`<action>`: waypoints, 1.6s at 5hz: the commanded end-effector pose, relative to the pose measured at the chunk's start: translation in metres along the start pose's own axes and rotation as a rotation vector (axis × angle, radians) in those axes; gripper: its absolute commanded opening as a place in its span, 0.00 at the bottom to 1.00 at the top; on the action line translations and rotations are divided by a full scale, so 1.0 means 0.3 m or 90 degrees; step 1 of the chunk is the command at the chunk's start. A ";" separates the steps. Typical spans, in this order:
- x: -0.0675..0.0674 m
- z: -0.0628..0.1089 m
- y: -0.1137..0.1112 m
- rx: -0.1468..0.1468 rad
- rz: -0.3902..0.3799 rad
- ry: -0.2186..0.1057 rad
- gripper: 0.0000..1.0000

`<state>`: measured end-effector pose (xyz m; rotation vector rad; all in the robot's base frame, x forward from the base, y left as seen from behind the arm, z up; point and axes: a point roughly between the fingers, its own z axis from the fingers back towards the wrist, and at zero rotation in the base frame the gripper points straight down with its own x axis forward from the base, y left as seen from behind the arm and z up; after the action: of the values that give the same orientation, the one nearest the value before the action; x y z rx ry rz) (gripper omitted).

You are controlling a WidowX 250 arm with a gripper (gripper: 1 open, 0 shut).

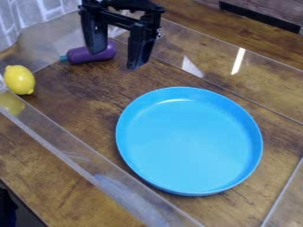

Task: Put the lemon on the blue tray

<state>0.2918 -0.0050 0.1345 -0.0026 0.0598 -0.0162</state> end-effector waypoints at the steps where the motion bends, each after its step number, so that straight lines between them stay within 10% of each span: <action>1: 0.002 -0.011 0.015 0.002 -0.021 0.008 1.00; 8: -0.054 -0.047 0.266 0.022 -0.118 0.028 1.00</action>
<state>0.2677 0.0698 0.1069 0.0060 0.1604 -0.2073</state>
